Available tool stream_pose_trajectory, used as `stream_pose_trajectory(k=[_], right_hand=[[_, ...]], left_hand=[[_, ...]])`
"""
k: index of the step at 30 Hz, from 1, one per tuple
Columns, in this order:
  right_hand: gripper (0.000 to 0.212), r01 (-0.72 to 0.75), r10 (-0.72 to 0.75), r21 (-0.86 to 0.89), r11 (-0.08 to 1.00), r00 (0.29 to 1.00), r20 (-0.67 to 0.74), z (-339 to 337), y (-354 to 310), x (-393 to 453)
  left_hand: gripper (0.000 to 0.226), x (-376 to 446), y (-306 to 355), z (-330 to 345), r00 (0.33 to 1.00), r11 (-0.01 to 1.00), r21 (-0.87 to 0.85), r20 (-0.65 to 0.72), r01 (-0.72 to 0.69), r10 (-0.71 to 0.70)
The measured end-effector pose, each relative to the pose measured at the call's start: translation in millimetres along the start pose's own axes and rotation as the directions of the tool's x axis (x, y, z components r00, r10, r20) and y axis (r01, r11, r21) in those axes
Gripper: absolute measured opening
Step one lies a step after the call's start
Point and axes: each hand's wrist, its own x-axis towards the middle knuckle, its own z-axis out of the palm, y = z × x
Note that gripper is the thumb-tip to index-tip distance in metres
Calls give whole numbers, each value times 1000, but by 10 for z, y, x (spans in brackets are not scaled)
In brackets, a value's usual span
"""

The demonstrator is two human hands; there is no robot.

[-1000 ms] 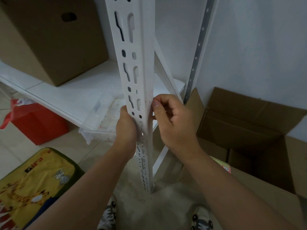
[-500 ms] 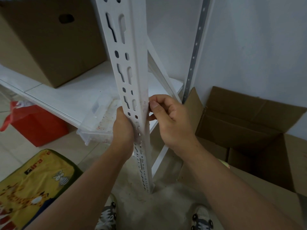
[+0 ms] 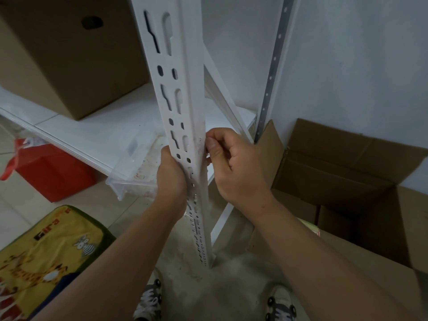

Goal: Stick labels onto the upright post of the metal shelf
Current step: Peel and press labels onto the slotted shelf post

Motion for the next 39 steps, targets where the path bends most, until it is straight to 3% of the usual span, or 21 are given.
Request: stream_pose_trajectory(k=[11,22,32,34,39], right_hand=[[17,35,-32,-52,998,998,57,-16,-14,44],[22,-68,54,80,994,984,167,-116,27,32],[17,115,-103,-91,989,987,123,-148,5,91],[17,52,-45,-46,998,989,144,-144,5,97],[13,-245,182,294,924,957,226,-173,-20,104]], left_hand=[[45,8,-26,-5,998,998,46,-31,-47,49],[47,17,-1,2,998,997,61,-28,-52,54],[55,-14,18,8,998,997,47,22,-67,66],[58,-17,15,11,998,997,48,9,-64,63],[53,-2,10,-9,1000,996,80,-2,-30,30]])
